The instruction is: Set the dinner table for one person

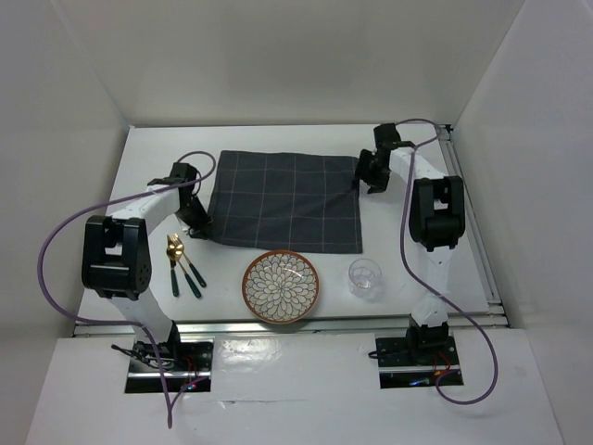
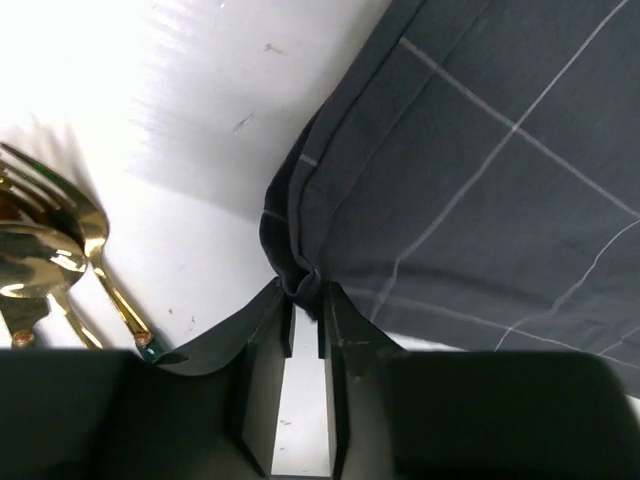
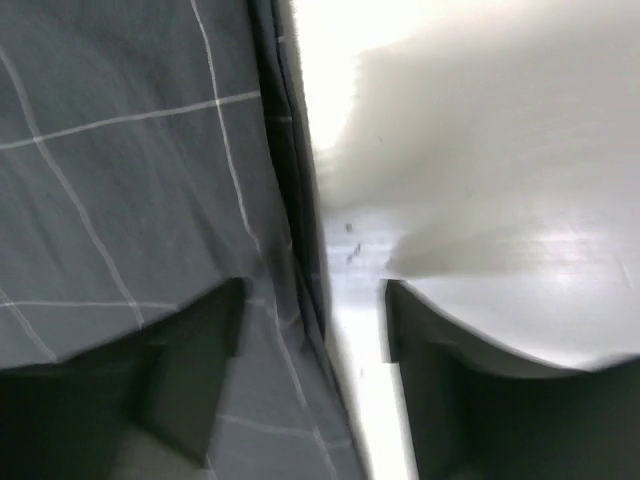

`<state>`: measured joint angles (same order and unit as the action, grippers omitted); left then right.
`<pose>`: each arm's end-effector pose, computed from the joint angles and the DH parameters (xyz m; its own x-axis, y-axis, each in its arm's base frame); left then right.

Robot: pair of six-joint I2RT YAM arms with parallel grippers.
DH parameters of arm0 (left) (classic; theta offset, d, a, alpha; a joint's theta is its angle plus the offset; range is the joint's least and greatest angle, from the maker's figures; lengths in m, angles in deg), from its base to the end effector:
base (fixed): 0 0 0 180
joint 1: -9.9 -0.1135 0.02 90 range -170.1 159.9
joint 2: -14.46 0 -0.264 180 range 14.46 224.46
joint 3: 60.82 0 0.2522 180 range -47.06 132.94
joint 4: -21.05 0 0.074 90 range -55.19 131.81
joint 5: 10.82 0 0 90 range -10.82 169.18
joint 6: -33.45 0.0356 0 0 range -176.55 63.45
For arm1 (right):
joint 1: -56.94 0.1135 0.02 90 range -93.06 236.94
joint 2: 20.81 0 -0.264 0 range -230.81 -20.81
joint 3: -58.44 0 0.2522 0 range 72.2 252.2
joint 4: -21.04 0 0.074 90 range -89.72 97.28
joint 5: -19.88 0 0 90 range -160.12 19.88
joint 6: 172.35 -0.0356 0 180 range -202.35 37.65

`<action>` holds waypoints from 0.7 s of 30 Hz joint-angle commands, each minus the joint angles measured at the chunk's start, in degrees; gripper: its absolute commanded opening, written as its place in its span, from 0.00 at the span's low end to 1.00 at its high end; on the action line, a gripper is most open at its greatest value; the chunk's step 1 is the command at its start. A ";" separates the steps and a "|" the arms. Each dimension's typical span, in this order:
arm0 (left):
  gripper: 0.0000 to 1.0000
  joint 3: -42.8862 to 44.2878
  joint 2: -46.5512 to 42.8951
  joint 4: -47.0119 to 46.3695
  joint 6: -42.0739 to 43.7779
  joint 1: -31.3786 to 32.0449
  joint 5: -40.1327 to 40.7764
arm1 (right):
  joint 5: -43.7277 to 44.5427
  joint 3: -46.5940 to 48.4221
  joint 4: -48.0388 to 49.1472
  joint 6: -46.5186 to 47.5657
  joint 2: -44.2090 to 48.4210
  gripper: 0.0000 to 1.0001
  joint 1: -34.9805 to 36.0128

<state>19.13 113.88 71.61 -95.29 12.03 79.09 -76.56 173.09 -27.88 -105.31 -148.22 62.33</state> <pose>0.3382 -0.0126 0.1869 -0.7562 -0.5981 -0.2655 -0.5583 0.8013 -0.2149 0.4758 0.0489 0.1712 -0.8641 0.3078 -0.3983 0.2072 0.9386 0.2760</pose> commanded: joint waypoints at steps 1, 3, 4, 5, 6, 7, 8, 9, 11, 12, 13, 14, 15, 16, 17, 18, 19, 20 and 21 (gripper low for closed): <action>0.35 0.34 -3.52 2.32 0.68 1.20 1.69 | 1.34 2.47 -3.16 1.60 7.79 0.73 -0.73; 0.35 -0.27 -4.05 2.32 0.68 2.79 1.68 | 2.56 3.27 -4.47 1.60 10.86 0.85 -0.73; 0.35 -0.28 -4.66 2.84 0.68 3.31 1.68 | 2.57 3.27 -4.48 1.60 12.09 0.86 -0.73; 0.39 -0.80 -4.67 2.84 0.68 4.10 1.68 | 3.18 3.27 -5.09 1.60 13.49 0.88 -1.34; 0.45 -0.80 -4.67 3.45 0.68 4.11 2.29 | 4.14 2.57 -5.71 1.60 16.99 0.88 -1.87; 0.56 -0.80 -4.67 3.98 0.68 4.63 2.30 | 4.67 1.70 -5.71 1.60 19.03 0.88 -1.87; 0.61 -0.80 -5.28 3.99 0.68 4.64 2.90 | 4.68 -1.62 -5.71 2.13 21.31 0.88 -1.87; 0.68 -0.80 -5.89 3.99 0.68 4.64 2.91 | 5.29 -3.57 -6.23 2.13 26.38 0.88 -2.48; 0.80 0.33 -6.51 4.78 0.68 5.16 3.43 | 5.29 -10.92 -7.46 1.00 31.76 0.88 -3.01; 0.83 1.12 -7.12 5.39 0.68 5.16 3.44 | 5.29 -13.40 -8.25 0.12 37.27 0.88 -3.54; 0.83 1.74 -8.09 5.39 0.68 5.16 4.05 | 4.69 -16.21 -9.65 -0.59 40.20 0.88 -3.54; 0.84 2.88 -8.62 6.17 0.68 5.16 5.01 | 4.68 -21.55 -10.62 -2.86 43.01 0.88 -3.54; 0.84 3.58 -9.15 7.14 0.68 5.16 5.02 | 4.68 -24.30 -11.59 -4.10 45.74 0.88 -3.54; 0.84 4.20 -10.28 7.15 0.68 5.16 5.89 | 2.68 -27.11 -12.56 -5.15 51.33 0.88 -3.54; 0.84 4.82 -10.90 7.76 0.68 5.16 5.90 | 2.05 -32.01 -13.70 -6.73 53.83 0.88 -3.54; 0.83 5.87 -11.43 7.76 0.68 5.16 5.90 | 1.00 -34.59 -14.58 -10.14 56.11 0.88 -3.54; 0.83 5.88 -12.13 7.76 0.68 5.77 5.90 | -0.67 -37.05 -15.98 -11.83 60.31 0.88 -3.54; 0.83 6.66 -13.18 7.76 0.68 5.78 5.90 | -0.68 -39.16 -17.21 -13.93 62.18 0.88 -3.54; 0.83 7.28 -13.72 8.37 1.29 5.78 5.29 | -1.20 -43.27 -17.75 -17.26 63.85 0.88 -3.54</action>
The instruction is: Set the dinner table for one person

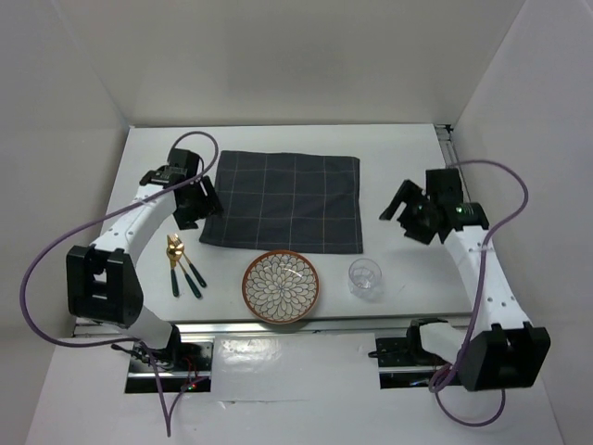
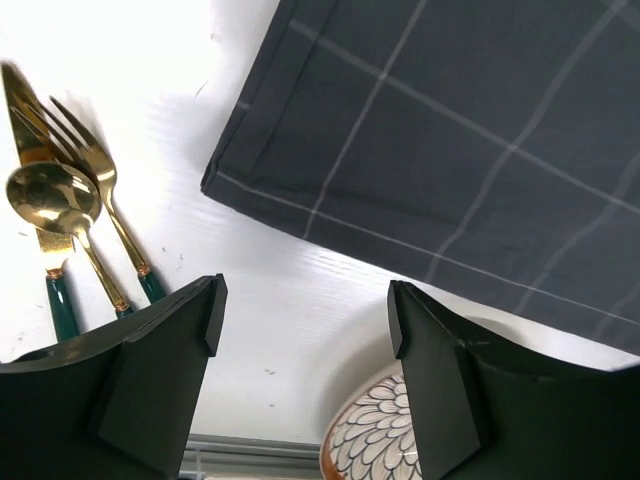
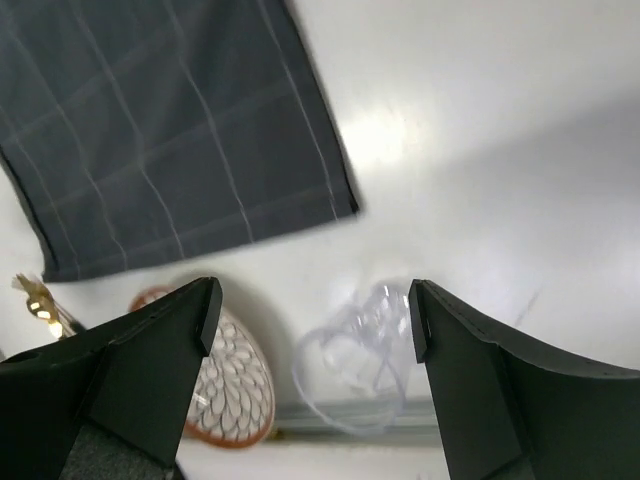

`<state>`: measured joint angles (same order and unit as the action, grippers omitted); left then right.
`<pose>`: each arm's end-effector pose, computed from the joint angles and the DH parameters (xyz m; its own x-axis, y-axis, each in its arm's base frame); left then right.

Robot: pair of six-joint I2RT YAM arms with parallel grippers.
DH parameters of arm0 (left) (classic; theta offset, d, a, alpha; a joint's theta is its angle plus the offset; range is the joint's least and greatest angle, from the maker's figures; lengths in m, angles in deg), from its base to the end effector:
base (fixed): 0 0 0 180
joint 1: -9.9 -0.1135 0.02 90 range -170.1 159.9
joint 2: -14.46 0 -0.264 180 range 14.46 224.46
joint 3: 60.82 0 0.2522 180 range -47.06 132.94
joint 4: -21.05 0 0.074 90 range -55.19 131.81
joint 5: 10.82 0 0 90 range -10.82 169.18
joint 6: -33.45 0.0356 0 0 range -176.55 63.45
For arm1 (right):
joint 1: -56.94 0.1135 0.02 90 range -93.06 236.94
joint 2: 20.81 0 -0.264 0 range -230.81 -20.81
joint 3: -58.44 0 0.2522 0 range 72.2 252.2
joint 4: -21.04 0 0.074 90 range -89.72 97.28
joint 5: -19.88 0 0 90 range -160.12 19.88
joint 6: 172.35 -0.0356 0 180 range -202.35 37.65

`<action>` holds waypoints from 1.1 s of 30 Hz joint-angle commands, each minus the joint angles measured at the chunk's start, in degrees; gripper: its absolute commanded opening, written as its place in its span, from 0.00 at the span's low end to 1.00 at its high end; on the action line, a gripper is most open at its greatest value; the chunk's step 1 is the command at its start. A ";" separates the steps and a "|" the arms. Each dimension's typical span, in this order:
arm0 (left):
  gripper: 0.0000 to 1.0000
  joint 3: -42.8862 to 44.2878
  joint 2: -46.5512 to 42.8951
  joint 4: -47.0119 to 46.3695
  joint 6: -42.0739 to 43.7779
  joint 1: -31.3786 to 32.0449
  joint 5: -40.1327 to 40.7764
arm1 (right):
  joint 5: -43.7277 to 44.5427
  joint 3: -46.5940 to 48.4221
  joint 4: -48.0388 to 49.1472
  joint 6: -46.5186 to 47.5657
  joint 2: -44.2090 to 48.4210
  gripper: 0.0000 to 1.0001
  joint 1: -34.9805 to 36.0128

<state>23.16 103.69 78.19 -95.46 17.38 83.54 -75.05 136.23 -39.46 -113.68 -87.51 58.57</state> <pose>0.3160 -0.0388 0.2574 -0.7432 -0.5341 -0.4029 -0.4780 0.8453 -0.2387 0.2341 0.0097 0.3214 -0.6922 0.4986 -0.5218 0.3227 0.8606 0.3941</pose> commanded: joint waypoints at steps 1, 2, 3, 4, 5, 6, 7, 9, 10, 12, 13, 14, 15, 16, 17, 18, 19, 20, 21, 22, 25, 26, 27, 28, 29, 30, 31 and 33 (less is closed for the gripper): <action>0.82 3.26 -3.54 1.80 2.00 0.95 0.83 | -3.41 -8.29 -6.17 -10.31 6.54 0.88 0.22; 0.82 3.87 -4.32 1.80 2.00 0.95 0.83 | -4.03 -9.96 -6.17 -11.81 8.06 0.87 0.74; 0.82 3.88 -5.20 1.80 2.61 1.56 -0.48 | -4.04 -12.67 -6.17 -13.48 9.47 0.85 0.74; 0.82 3.88 -5.21 1.80 3.14 1.57 -0.49 | -4.04 -13.66 -7.21 -14.28 11.48 0.85 0.74; 0.82 3.88 -5.82 2.41 3.14 2.26 -1.28 | -4.04 -14.54 -7.75 -14.28 12.20 0.83 0.74; 0.82 3.88 -6.43 2.42 3.75 2.27 -2.24 | -4.04 -16.11 -8.45 -14.28 12.73 0.82 0.74; 0.82 3.88 -6.44 2.42 3.76 2.79 -2.77 | -4.65 -16.83 -8.45 -14.98 13.43 0.82 1.27; 0.82 1.69 -7.14 1.89 3.76 4.20 -3.56 | -4.65 -19.02 -8.45 -14.99 13.43 0.79 1.27; 0.82 0.98 -7.92 1.89 3.76 4.99 -3.57 | -5.61 -19.81 -7.93 -14.29 13.96 0.77 1.27; 0.81 -1.21 -8.55 0.23 3.76 5.60 -4.88 | -6.84 -22.09 -6.36 -14.28 13.96 0.76 2.67; 0.81 -1.74 -8.55 0.22 3.76 5.61 -4.89 | -7.37 -22.80 -5.65 -14.28 13.96 0.72 2.68; 0.81 -1.75 -8.55 0.22 3.76 6.31 -4.89 | -7.38 -23.33 -5.64 -14.28 13.96 0.72 3.98; 0.81 -2.27 -8.55 0.22 3.76 6.31 -4.89 | -7.38 -23.95 -4.16 -14.28 13.96 0.71 4.61; 0.81 -2.28 -8.55 0.22 3.76 6.31 -4.89 | -7.38 -25.00 -4.15 -14.89 13.96 0.71 5.13; 0.81 -2.28 -8.55 0.22 3.76 6.83 -4.19 | -7.38 -25.01 -3.63 -15.42 13.27 0.69 6.10; 0.81 -2.28 -8.03 0.22 3.76 6.84 -4.18 | -6.77 -25.79 -2.84 -15.43 12.74 0.69 6.63; 0.81 -2.28 -8.02 0.22 3.76 6.84 -2.97 | -6.76 -26.49 -2.83 -15.43 12.73 0.68 7.24; 0.81 -2.28 -8.02 -0.30 3.76 6.84 -2.00 | -5.98 -26.50 -2.83 -16.12 12.73 0.66 8.38; 0.79 -2.28 -7.06 -0.31 3.76 6.84 -0.51 | -5.45 -27.02 -2.31 -16.65 12.21 0.60 8.91; 0.78 -0.36 -5.40 -0.31 3.24 6.84 1.86 | -4.49 -27.03 -2.30 -16.66 12.20 0.57 8.92; 0.74 3.51 -1.62 2.50 3.23 6.31 2.41 | -2.81 -27.56 -2.30 -17.18 11.59 0.44 10.41; 0.74 5.35 0.14 2.50 3.23 6.31 2.41 | -2.81 -27.56 -1.78 -17.71 11.59 0.39 10.93; 0.74 5.89 0.68 2.50 3.23 6.31 2.41 | -2.02 -27.56 -1.77 -17.71 10.98 0.34 11.46; 0.74 6.42 0.68 1.98 3.23 6.31 2.41 | -1.14 -27.03 -1.77 -18.23 10.97 0.22 11.47; 0.74 6.43 2.16 1.98 3.23 6.31 2.41 | -0.44 -25.81 -2.38 -18.85 10.97 0.14 12.08; 0.74 6.43 2.70 1.98 3.23 6.31 2.41 | 1.83 -24.84 -3.87 -18.85 10.97 0.07 12.78; 0.74 7.03 2.70 1.98 3.23 6.31 2.41 | 3.24 -23.53 -4.93 -19.46 10.97 0.01 12.79; 0.74 7.04 3.41 2.50 3.23 5.79 2.41 | 7.27 -18.26 -6.60 -19.47 10.97 0.00 14.53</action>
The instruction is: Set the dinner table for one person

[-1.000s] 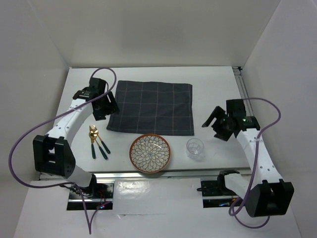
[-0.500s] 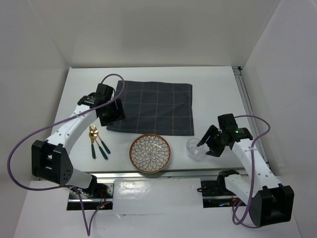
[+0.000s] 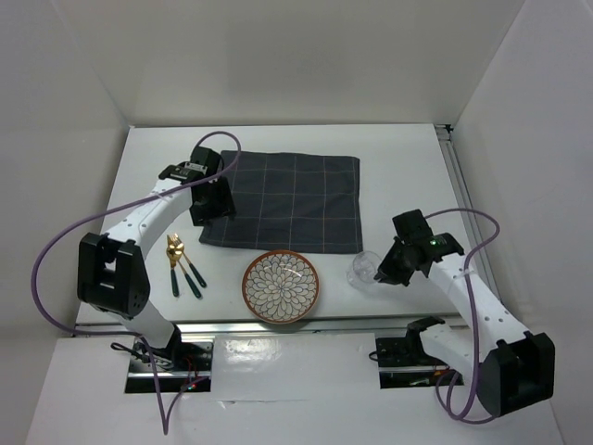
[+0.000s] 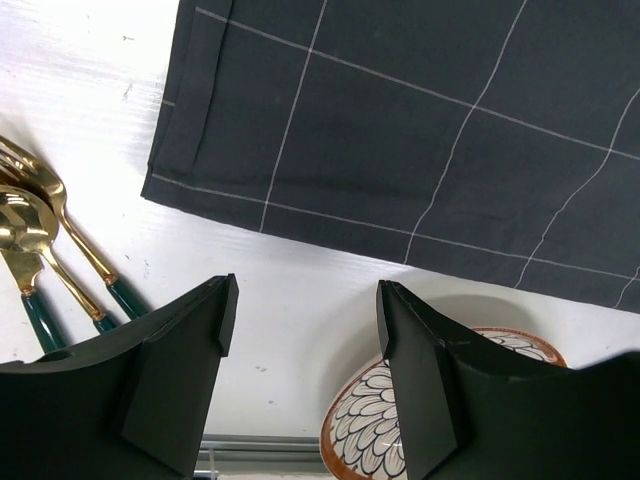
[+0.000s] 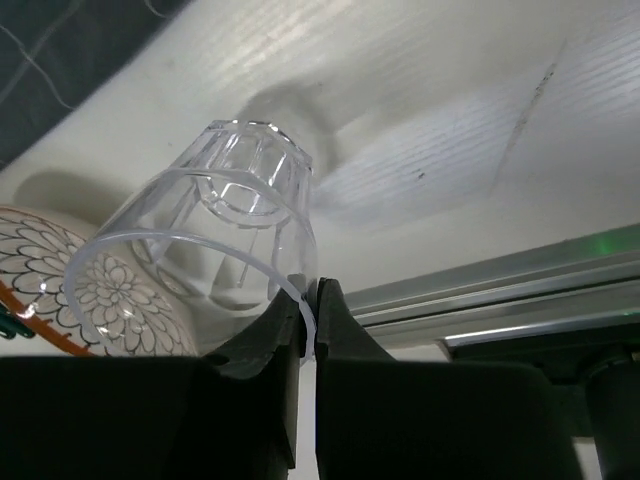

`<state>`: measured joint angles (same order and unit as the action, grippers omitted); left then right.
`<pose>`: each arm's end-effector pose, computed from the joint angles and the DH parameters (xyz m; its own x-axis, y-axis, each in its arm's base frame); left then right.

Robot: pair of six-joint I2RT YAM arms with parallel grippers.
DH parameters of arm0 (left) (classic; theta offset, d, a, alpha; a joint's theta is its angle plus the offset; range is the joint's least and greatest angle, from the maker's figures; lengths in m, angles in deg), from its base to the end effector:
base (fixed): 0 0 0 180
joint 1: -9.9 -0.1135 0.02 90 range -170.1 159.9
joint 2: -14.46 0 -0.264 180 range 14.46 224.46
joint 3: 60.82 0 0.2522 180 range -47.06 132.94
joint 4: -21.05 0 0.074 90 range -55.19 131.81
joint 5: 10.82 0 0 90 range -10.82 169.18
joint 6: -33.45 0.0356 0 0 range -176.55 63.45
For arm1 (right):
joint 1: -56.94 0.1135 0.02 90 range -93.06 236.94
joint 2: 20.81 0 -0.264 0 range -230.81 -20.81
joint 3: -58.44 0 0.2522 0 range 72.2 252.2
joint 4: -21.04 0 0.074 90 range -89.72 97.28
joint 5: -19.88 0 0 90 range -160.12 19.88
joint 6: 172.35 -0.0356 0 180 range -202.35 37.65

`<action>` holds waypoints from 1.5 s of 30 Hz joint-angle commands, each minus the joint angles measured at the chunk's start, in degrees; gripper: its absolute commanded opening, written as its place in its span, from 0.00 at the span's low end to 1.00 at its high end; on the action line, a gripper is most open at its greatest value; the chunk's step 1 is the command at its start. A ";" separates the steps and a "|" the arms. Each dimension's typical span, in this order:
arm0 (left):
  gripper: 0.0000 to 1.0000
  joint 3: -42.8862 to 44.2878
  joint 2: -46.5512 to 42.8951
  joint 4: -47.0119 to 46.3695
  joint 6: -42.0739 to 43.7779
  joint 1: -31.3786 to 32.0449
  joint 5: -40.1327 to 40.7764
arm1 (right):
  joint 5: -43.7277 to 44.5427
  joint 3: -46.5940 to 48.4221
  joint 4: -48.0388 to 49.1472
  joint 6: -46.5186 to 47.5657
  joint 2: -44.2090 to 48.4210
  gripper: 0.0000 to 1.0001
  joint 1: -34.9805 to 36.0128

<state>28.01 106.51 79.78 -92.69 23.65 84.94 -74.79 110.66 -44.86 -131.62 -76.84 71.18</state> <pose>0.3240 -0.0756 0.2666 -0.8047 -0.4072 -0.4320 -0.3516 0.9132 -0.2058 0.1564 0.0427 0.2130 -0.7997 0.5763 -0.1684 0.5111 0.8007 0.3126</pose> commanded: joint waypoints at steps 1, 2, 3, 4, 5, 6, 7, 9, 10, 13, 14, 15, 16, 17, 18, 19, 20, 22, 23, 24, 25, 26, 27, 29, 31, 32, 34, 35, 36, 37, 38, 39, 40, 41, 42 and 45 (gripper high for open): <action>0.74 1.67 -0.02 0.91 0.46 -0.49 0.40 | 8.34 9.77 -3.39 -1.52 -0.39 0.00 1.93; 0.74 1.66 -0.03 0.91 0.46 -0.49 0.39 | 9.40 14.75 -4.19 -0.92 -1.00 0.00 2.72; 0.74 1.14 -0.99 0.91 0.46 -0.49 -0.30 | 10.37 17.15 -4.20 0.31 -1.88 0.00 2.72; 0.76 1.13 -1.87 0.91 0.46 -0.49 -0.31 | 11.08 19.44 -4.20 1.37 -4.50 0.00 3.25; 0.76 1.13 -1.87 0.91 0.98 -0.49 -0.92 | 11.69 23.99 -3.24 4.07 -6.44 0.00 3.25; 0.76 0.44 -2.74 0.91 0.98 -0.49 -1.62 | 11.70 26.47 -2.27 5.49 -8.81 0.00 3.25; 0.76 0.43 -3.28 1.43 0.98 -0.49 -1.63 | 12.31 29.10 -1.57 6.64 -14.75 0.00 3.25; 0.77 -1.67 -5.12 1.44 0.98 -0.49 -2.33 | 12.31 38.03 1.24 10.84 -21.54 0.00 3.25; 0.77 -2.37 -5.91 1.44 0.98 -0.49 -2.85 | 12.31 41.49 2.21 12.17 -28.71 0.00 3.25; 0.78 -6.15 -9.25 1.44 0.98 -0.49 -4.17 | 13.72 56.16 4.24 15.70 -42.78 0.00 2.73; 0.80 -7.21 -10.13 1.44 0.98 0.03 -4.70 | 13.72 60.12 4.94 16.31 -46.24 0.00 2.72; 0.81 -8.26 -10.92 1.44 0.98 0.04 -5.31 | 13.20 63.90 4.94 16.93 -49.49 0.00 2.11; 0.83 -10.27 -12.58 1.44 0.46 0.65 -5.32 | 13.19 71.33 4.94 17.72 -52.83 0.00 2.11; 0.83 -11.08 -13.29 1.44 -0.07 0.66 -6.10 | 12.50 75.41 3.55 17.72 -59.22 0.00 1.50; 0.84 -11.95 -14.00 0.91 -0.07 1.18 -7.24 | 11.97 82.67 2.67 17.72 -62.33 0.00 0.97; 0.86 -13.53 -14.70 0.91 -0.59 2.05 -7.78 | 11.96 85.96 1.96 18.25 -65.14 0.00 0.97; 0.87 -14.41 -15.84 0.30 -1.21 2.58 -8.91 | 11.96 91.74 0.39 18.25 -70.30 0.00 0.36; 0.90 -17.39 -17.16 -0.40 -1.21 3.64 -10.49 | 11.96 95.02 -0.16 18.25 -73.94 0.00 0.35; 0.94 -18.63 -18.65 -1.02 -1.74 4.17 -11.38 | 10.74 95.74 -0.16 18.25 -76.05 0.00 -0.35; 0.94 -19.95 -19.44 -1.81 -1.74 5.04 -12.34 | 10.03 95.75 0.63 18.25 -76.68 0.00 -0.96; 0.95 -22.22 -20.32 -2.34 -1.74 5.66 -13.05 | 10.03 95.75 1.42 17.64 -77.21 0.00 -0.97; 0.95 -23.38 -20.94 -3.21 -2.26 6.71 -13.58 | 9.24 95.75 1.43 17.64 -77.21 0.00 -1.66; 0.95 -24.43 -21.56 -3.22 -2.27 6.72 -13.58 | 9.24 95.75 1.43 17.64 -78.08 0.00 -2.19; 0.95 -26.80 -22.70 -4.10 -2.79 7.51 -14.19 | 9.24 94.18 1.43 17.64 -78.61 0.00 -2.20; 0.95 -27.34 -22.70 -5.32 -3.40 9.35 -14.20 | 9.24 92.68 2.21 17.64 -78.10 0.00 -2.81; 0.94 -28.21 -22.70 -5.85 -3.41 9.88 -14.20 | 9.24 92.07 2.74 17.64 -78.09 0.00 -2.81; 0.94 -28.84 -22.70 -6.56 -4.03 11.03 -14.20 | 9.85 92.06 2.22 17.64 -78.09 0.00 -2.81; 0.94 -28.84 -22.70 -7.35 -4.55 11.90 -14.20 | 10.46 92.06 2.22 17.64 -78.79 0.00 -3.34; 0.94 -29.45 -21.49 -7.35 -4.55 12.43 -14.20 | 10.47 92.06 2.22 17.64 -78.79 0.00 -3.34; 0.94 -29.45 -20.95 -8.05 -5.07 13.39 -14.20 | 10.47 92.06 1.61 18.16 -79.32 0.00 -3.34; 0.94 -29.97 -20.95 -8.67 -5.08 13.40 -14.20 | 10.47 92.06 1.60 18.16 -79.93 0.00 -3.86; 0.93 -29.98 -20.08 -8.67 -5.60 14.36 -14.20 | 10.47 92.06 1.60 18.16 -79.94 0.00 -3.87; 0.93 -30.59 -19.55 -9.19 -5.61 15.24 -14.20 | 9.95 92.06 1.60 18.16 -79.94 0.00 -3.87; 0.93 -30.59 -19.54 -9.20 -5.61 15.24 -14.20 | 9.94 92.06 1.60 18.16 -80.46 0.00 -3.87; 0.93 -31.29 -19.54 -10.68 -5.61 15.77 -14.20 | 9.94 92.06 1.60 18.16 -80.46 0.00 -3.87; 0.93 -32.87 -19.54 -12.36 -6.13 16.30 -14.89 | 9.24 92.68 1.08 18.69 -81.08 0.13 -3.87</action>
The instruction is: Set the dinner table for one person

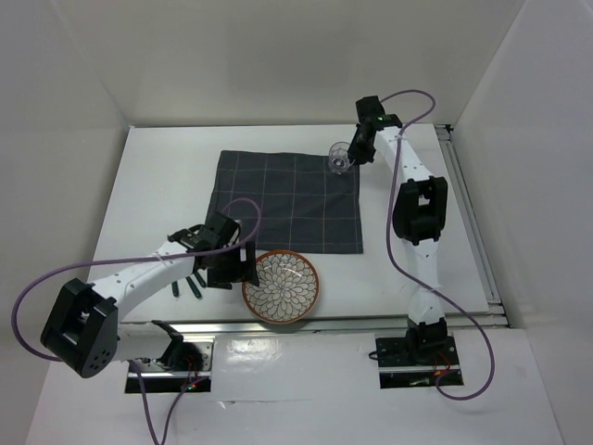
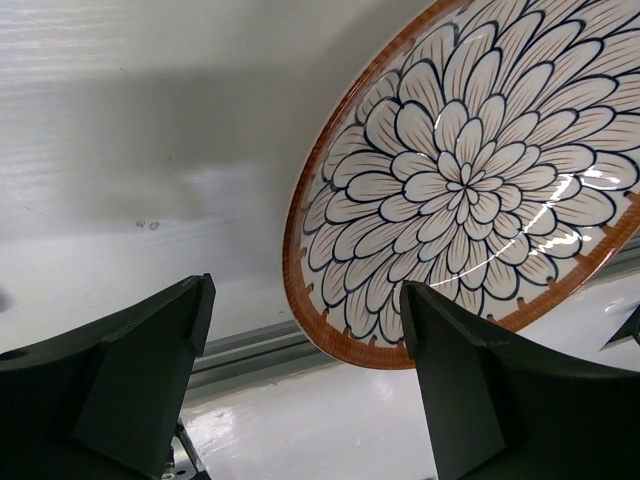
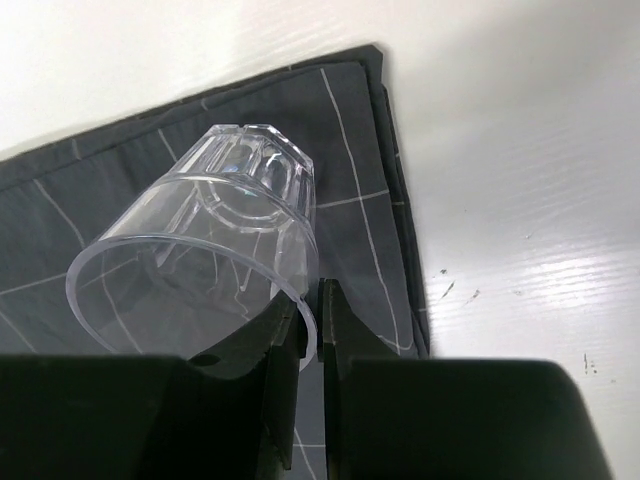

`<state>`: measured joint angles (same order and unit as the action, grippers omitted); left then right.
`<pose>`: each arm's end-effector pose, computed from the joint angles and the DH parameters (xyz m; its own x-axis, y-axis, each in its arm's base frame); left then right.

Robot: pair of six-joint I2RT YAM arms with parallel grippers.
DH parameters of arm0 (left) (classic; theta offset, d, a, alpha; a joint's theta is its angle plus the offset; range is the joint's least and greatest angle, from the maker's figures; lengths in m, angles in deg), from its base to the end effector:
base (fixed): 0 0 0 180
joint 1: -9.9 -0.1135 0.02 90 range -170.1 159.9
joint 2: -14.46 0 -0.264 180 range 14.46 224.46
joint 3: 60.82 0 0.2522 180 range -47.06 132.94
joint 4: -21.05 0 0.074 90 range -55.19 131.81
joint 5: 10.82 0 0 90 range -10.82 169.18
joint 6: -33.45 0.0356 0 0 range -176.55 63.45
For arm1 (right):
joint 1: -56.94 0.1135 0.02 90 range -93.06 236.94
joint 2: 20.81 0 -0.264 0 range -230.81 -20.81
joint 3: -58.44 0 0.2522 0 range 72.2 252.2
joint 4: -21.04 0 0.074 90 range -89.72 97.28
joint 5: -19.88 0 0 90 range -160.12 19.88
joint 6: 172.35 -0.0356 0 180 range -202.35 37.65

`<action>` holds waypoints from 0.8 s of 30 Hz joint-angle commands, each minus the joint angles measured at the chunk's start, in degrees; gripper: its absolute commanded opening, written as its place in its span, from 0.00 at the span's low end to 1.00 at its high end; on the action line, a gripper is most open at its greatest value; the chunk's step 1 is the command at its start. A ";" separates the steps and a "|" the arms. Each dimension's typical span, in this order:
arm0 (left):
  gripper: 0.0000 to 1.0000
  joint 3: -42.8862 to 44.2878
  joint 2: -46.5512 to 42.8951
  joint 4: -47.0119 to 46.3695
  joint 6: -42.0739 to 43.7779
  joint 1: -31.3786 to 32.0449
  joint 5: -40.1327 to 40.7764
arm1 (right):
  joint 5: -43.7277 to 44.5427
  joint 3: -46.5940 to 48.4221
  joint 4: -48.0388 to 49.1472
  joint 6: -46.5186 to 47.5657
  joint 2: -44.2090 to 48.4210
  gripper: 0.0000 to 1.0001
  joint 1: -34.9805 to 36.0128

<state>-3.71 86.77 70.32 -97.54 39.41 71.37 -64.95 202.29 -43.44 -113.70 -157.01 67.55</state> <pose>0.1980 -0.1176 0.2003 -0.9463 -0.2111 -0.2449 -0.1083 0.9206 -0.3753 0.5121 0.0927 0.2382 -0.7728 0.3824 -0.5065 0.3128 0.9239 0.2202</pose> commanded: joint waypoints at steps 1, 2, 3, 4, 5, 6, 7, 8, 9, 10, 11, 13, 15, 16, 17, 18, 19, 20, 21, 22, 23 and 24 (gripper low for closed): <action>0.93 -1.95 0.20 -3.94 -1.28 0.54 -1.33 | -1.21 1.75 -0.35 0.77 -0.91 0.15 -0.24; 0.93 -1.96 0.20 -3.95 -1.28 1.06 -1.33 | -1.21 1.75 -0.35 0.77 -1.43 0.18 -0.24; 0.93 -2.65 0.20 -4.65 -1.28 1.07 -1.33 | -1.74 1.75 -0.35 0.77 -1.44 0.21 -0.24; 0.93 -3.27 0.72 -4.66 -1.28 1.07 -1.33 | -1.74 1.75 -0.35 0.77 -1.44 0.29 -0.24; 0.93 -3.28 0.72 -5.18 -1.28 1.07 -1.85 | -2.35 1.75 -0.35 0.77 -1.44 0.37 -0.24; 0.93 -3.88 0.72 -5.88 -1.28 1.07 -1.85 | -2.97 1.75 -0.35 1.29 -1.44 0.53 -0.24; 0.93 -4.50 0.72 -5.89 -1.28 1.07 -1.85 | -2.97 1.75 -0.35 1.30 -1.44 0.62 -0.24; 0.92 -4.51 0.72 -6.41 -0.67 1.07 -1.85 | -4.10 1.75 -0.35 1.30 -0.74 0.69 -0.24; 0.90 -5.03 0.72 -7.20 -0.67 1.07 -2.55 | -4.11 1.75 0.52 1.30 0.14 0.79 -0.24; 0.90 -5.03 0.72 -7.21 0.03 1.07 -3.08 | -4.72 1.75 0.53 1.30 0.67 0.82 -0.24; 0.88 -5.03 0.72 -8.08 0.64 1.07 -3.08 | -4.73 1.75 0.53 1.82 1.20 0.84 -0.24; 0.84 -5.56 0.72 -10.44 0.65 1.07 -4.57 | -4.73 1.75 1.06 1.82 3.30 0.91 -0.24; 0.76 -6.18 1.25 -11.94 0.65 1.07 -5.63 | -4.73 1.75 1.06 2.34 5.93 0.93 -0.24; 0.73 -6.18 2.03 -12.47 0.65 1.07 -6.33 | -4.73 1.75 1.06 2.35 6.90 0.94 -0.24; 0.70 -6.18 2.04 -13.09 0.65 1.07 -6.86 | -4.21 1.23 1.06 2.35 7.87 0.94 -0.24; 0.63 -6.18 2.74 -13.09 1.17 1.07 -6.86 | -4.20 1.23 1.06 2.35 9.97 0.94 -0.24; 0.57 -6.18 3.27 -13.62 1.18 1.07 -6.86 | -3.59 0.44 1.58 2.96 11.21 0.94 -0.24; 0.49 -6.18 3.27 -13.62 1.18 1.07 -7.47 | -3.59 -1.22 1.59 2.97 12.44 0.95 -0.24; 0.33 -5.57 3.79 -13.62 2.40 1.07 -7.48 | -3.07 -2.28 2.11 2.97 15.15 0.95 -0.24; 0.23 -5.56 4.41 -13.62 2.41 1.07 -7.48 | -2.36 -3.33 2.64 2.97 16.66 0.95 -0.24; 0.14 -4.86 4.41 -13.62 3.19 1.07 -7.48 | -2.36 -5.78 2.64 3.49 18.06 0.95 -0.76; 0.07 -4.07 4.94 -12.84 3.98 1.07 -8.00 | -1.66 -6.76 3.16 3.49 20.77 0.95 -0.77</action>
<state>-9.54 90.64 57.84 -97.34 40.00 64.46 -68.56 198.09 -42.13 -111.38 -145.49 67.48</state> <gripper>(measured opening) 0.171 0.951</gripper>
